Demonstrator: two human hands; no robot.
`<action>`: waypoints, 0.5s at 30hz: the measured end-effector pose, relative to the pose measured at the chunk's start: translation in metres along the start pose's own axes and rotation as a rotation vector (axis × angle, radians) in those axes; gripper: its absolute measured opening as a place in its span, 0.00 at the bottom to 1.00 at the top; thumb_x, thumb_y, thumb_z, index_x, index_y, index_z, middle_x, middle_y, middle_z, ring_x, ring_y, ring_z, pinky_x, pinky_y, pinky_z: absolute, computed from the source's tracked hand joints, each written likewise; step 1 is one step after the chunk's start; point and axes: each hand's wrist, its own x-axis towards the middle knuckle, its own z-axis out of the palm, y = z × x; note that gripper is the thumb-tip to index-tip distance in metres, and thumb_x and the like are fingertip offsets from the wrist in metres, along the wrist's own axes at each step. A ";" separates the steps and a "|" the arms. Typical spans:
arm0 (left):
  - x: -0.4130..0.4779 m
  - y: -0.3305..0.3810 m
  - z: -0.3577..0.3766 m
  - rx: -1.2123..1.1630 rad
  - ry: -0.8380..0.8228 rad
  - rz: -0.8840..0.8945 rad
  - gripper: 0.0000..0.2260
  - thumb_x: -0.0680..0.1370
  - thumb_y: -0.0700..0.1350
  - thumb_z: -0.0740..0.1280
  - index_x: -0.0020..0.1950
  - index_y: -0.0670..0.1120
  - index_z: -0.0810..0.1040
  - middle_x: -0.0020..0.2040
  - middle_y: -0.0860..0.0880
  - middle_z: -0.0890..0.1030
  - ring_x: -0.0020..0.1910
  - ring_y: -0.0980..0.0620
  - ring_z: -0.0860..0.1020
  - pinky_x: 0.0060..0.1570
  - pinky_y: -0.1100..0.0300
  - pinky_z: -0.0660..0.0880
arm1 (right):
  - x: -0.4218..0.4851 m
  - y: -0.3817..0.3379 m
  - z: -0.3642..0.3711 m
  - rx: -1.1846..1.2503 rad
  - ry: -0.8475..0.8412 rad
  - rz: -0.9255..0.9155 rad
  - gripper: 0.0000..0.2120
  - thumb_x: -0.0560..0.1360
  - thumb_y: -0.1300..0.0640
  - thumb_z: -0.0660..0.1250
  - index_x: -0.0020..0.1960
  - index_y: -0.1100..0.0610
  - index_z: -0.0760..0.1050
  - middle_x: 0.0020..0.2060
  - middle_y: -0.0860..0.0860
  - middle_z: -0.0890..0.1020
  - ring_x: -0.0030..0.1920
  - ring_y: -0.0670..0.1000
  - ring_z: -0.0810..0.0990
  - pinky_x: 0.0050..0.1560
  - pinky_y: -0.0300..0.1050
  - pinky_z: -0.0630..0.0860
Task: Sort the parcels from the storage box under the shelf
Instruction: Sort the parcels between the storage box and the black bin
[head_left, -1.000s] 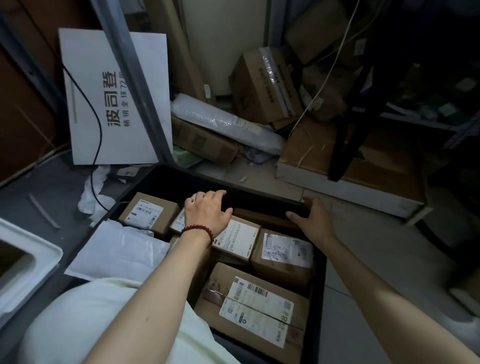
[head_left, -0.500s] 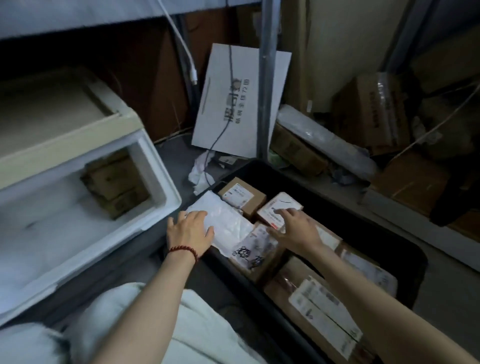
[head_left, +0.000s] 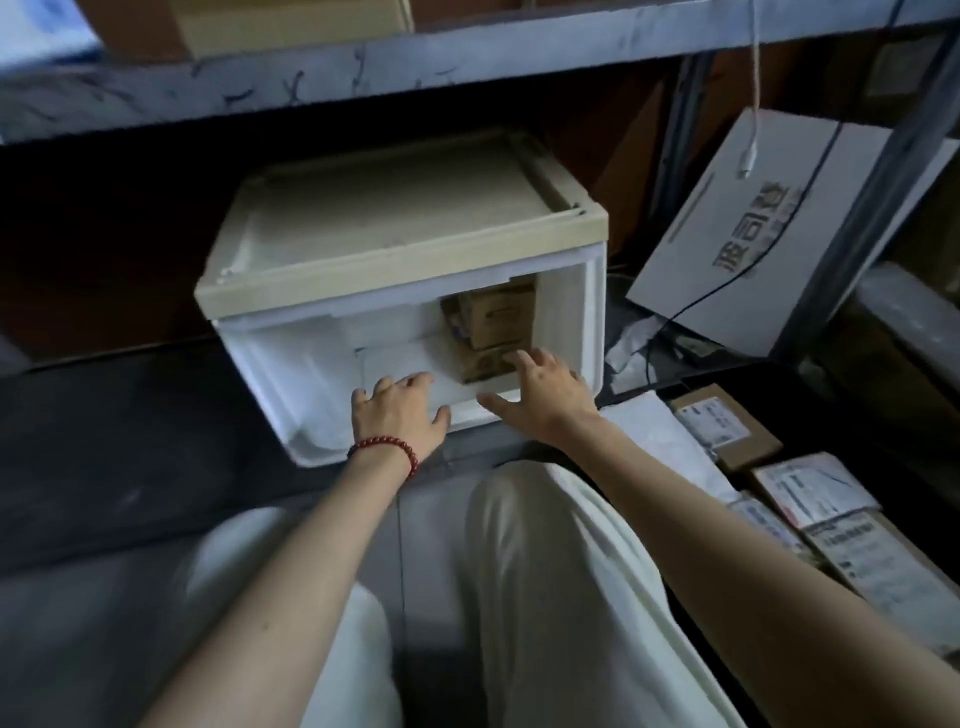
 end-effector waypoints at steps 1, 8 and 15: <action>0.001 -0.008 -0.001 0.000 0.008 -0.010 0.22 0.78 0.57 0.58 0.71 0.52 0.66 0.67 0.49 0.74 0.66 0.47 0.70 0.61 0.51 0.64 | 0.005 -0.011 0.002 0.018 -0.004 0.001 0.35 0.75 0.34 0.60 0.73 0.55 0.60 0.69 0.56 0.66 0.70 0.58 0.65 0.66 0.55 0.64; -0.006 -0.030 0.025 -0.062 -0.058 -0.065 0.24 0.78 0.56 0.60 0.73 0.52 0.63 0.67 0.47 0.74 0.66 0.45 0.70 0.61 0.49 0.66 | 0.023 -0.035 0.036 0.114 -0.066 0.099 0.39 0.75 0.36 0.62 0.75 0.58 0.55 0.73 0.58 0.57 0.72 0.59 0.60 0.69 0.55 0.63; 0.038 -0.041 0.026 -0.107 -0.014 -0.041 0.24 0.78 0.56 0.60 0.73 0.50 0.63 0.66 0.44 0.74 0.64 0.42 0.72 0.58 0.48 0.69 | 0.060 -0.012 0.045 0.233 0.155 0.238 0.32 0.78 0.42 0.59 0.75 0.58 0.55 0.72 0.57 0.58 0.71 0.58 0.60 0.66 0.53 0.64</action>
